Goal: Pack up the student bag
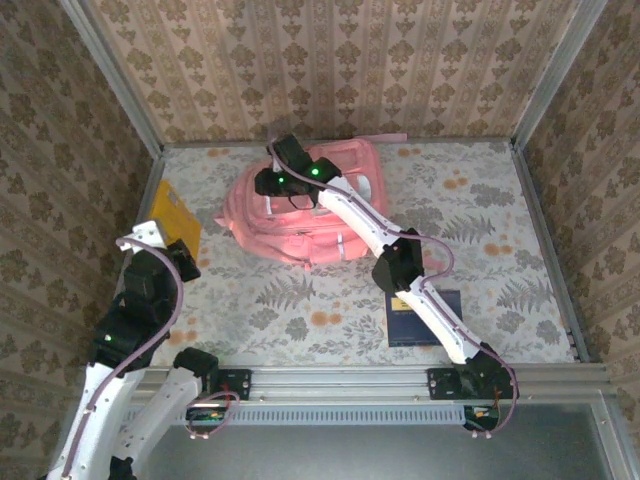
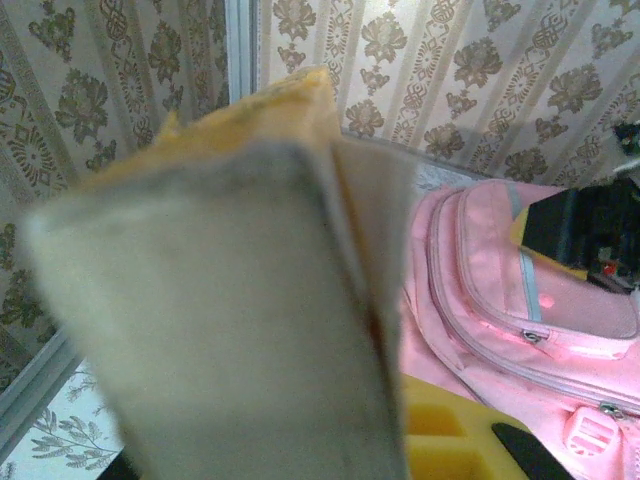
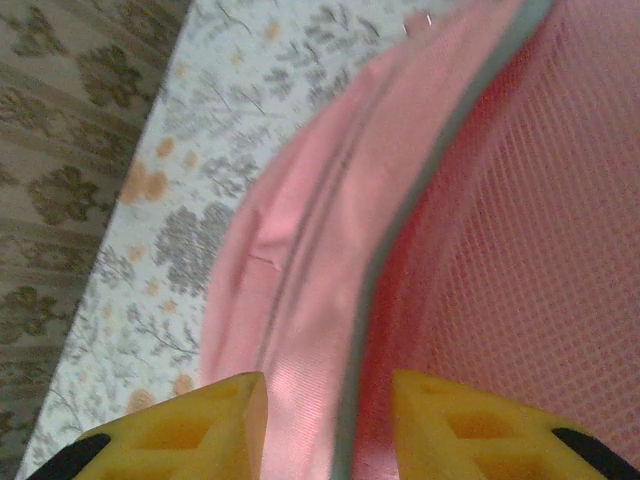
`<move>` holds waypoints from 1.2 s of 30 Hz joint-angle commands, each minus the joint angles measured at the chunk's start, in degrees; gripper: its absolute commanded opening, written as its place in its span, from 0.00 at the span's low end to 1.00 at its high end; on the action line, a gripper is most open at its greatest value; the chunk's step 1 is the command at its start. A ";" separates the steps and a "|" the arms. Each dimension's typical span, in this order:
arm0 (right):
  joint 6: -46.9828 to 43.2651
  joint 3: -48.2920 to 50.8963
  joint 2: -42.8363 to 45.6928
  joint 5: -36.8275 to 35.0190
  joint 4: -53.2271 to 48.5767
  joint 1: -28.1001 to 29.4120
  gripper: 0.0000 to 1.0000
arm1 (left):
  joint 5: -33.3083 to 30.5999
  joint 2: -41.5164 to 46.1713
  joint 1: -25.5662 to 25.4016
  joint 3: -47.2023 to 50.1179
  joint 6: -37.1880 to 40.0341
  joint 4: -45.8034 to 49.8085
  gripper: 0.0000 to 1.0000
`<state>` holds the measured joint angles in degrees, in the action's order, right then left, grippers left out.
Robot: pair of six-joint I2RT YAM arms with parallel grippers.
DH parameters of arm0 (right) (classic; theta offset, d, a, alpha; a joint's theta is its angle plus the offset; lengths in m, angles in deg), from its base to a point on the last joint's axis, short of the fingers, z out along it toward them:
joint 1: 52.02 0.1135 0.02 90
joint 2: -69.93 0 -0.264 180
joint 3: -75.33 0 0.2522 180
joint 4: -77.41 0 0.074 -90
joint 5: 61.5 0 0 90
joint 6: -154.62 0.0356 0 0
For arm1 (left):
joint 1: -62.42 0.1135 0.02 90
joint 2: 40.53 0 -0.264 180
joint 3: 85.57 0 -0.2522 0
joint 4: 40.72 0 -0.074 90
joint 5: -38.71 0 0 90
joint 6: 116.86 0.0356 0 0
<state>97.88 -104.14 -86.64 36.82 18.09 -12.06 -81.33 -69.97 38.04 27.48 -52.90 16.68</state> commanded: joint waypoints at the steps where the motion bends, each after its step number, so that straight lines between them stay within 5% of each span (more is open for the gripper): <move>1: 1.32 -2.22 -1.26 2.00 -2.72 -0.02 0.39 | -1.95 1.39 -0.32 -0.15 1.20 -4.61 0.00; 11: 0.68 -2.29 -2.14 5.01 -3.70 0.67 0.24 | -1.61 1.39 -0.43 0.02 1.57 -4.92 0.00; 25: -1.70 -2.42 -1.51 7.12 -3.63 1.27 0.19 | -0.31 0.78 -0.24 0.19 1.90 -5.32 0.00; 31: -1.34 -2.65 -1.94 9.71 -3.54 1.60 0.01 | 1.30 -0.19 0.32 0.11 1.97 -5.41 0.00; 36: -2.62 -7.77 -0.34 11.62 -8.12 1.37 0.00 | 3.09 -1.43 1.00 0.01 2.17 -5.19 0.00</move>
<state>96.90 -106.74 -87.78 44.23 14.04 -11.29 -79.16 -71.08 38.41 27.79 -52.29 16.28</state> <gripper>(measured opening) 0.070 0.177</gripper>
